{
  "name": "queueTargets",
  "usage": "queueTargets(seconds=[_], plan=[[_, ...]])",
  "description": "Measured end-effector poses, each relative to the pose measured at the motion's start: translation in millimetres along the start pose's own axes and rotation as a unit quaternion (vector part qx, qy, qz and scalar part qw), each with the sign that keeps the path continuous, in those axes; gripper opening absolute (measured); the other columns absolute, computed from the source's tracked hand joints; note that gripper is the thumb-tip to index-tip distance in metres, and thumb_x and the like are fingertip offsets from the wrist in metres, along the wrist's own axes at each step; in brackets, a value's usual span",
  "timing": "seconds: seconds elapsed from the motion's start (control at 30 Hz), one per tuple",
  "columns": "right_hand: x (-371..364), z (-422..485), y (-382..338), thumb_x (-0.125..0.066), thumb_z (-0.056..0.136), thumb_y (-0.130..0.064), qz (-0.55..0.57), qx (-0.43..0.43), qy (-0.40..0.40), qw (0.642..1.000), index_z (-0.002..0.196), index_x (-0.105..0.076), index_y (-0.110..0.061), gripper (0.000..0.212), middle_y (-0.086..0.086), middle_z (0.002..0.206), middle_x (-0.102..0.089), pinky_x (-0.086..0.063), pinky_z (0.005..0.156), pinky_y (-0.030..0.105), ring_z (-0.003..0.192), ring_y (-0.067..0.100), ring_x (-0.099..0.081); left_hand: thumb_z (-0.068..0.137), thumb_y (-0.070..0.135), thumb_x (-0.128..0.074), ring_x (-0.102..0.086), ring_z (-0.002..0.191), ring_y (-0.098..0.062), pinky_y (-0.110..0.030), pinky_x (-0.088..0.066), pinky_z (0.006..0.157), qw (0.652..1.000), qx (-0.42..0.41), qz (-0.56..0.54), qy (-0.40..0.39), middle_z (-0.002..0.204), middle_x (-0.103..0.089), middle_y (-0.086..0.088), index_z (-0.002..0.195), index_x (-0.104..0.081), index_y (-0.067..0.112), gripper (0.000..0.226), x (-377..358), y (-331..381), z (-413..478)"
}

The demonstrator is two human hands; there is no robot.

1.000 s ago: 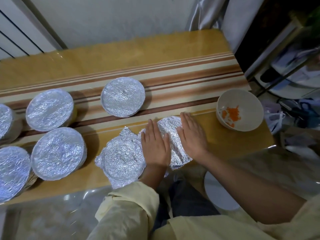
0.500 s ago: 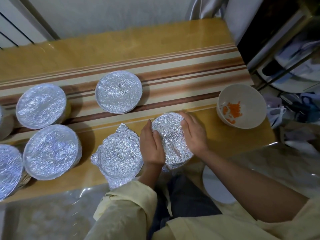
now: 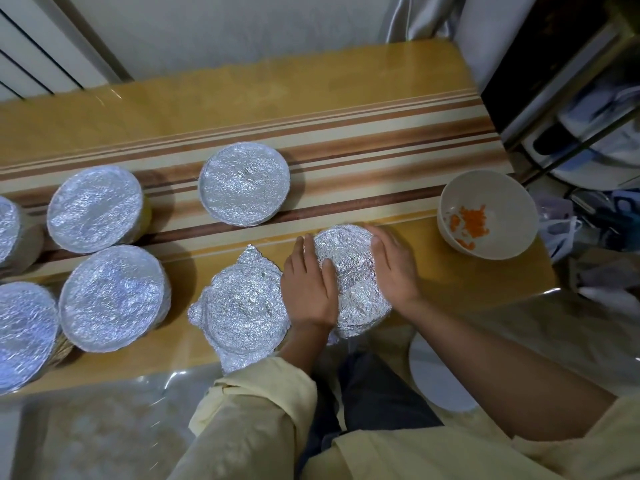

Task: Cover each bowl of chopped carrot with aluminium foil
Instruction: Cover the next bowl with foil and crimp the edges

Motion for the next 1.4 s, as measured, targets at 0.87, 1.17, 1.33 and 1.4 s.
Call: queueTargets(seconds=[0.87, 1.17, 1.33, 1.4], plan=[[-2.1, 7.8, 0.3, -0.027, 0.1, -0.037, -0.012, -0.002, -0.043, 0.999, 0.136, -0.051, -0.014, 0.05, 0.005, 0.132, -0.057, -0.039, 0.1, 0.03, 0.119, 0.02, -0.054, 0.1, 0.041, -0.024, -0.044, 0.135, -0.028, -0.039, -0.033, 0.114, 0.987, 0.056, -0.146, 0.026, 0.146, -0.051, -0.015, 0.146, -0.042, -0.001, 0.065, -4.6, -9.5, -2.1], [0.1, 6.6, 3.2, -0.035, 0.104, -0.028, 0.01, -0.023, -0.043, 0.999, 0.133, -0.053, -0.016, 0.037, 0.005, 0.116, -0.065, -0.045, 0.083, 0.025, 0.1, 0.017, -0.06, 0.097, 0.044, -0.026, -0.039, 0.138, -0.027, -0.044, -0.029, 0.116, 0.98, 0.064, -0.188, 0.031, 0.147, -0.047, -0.016, 0.149, -0.038, 0.001, 0.068, -2.6, -11.9, -2.3], [5.0, -0.6, 17.2, -0.039, 0.102, -0.014, 0.077, -0.105, -0.004, 0.992, 0.119, -0.059, -0.013, 0.026, 0.0, 0.075, -0.055, -0.035, 0.054, 0.027, 0.056, 0.007, -0.043, 0.099, 0.044, -0.022, -0.035, 0.141, -0.026, -0.039, -0.022, 0.119, 0.983, 0.052, -0.166, 0.06, 0.15, -0.043, -0.015, 0.146, -0.043, 0.001, 0.067, 11.9, -15.2, 2.1], [14.1, -10.7, 22.6, -0.04, 0.101, -0.012, 0.096, -0.134, 0.059, 0.985, 0.123, -0.056, -0.013, 0.027, -0.005, 0.08, -0.056, -0.036, 0.058, 0.027, 0.059, 0.002, -0.044, 0.1, 0.042, -0.021, -0.037, 0.14, -0.027, -0.039, -0.023, 0.119, 0.985, 0.049, -0.146, 0.071, 0.149, -0.045, -0.014, 0.143, -0.046, 0.0, 0.066, 16.5, -13.7, 1.0]])
Point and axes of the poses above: each hand's wrist, its own z-axis towards the middle knuckle, its own x-axis out of the back of the hand, y = z × x, the point moved 10 cm from there along z, towards the middle knuckle
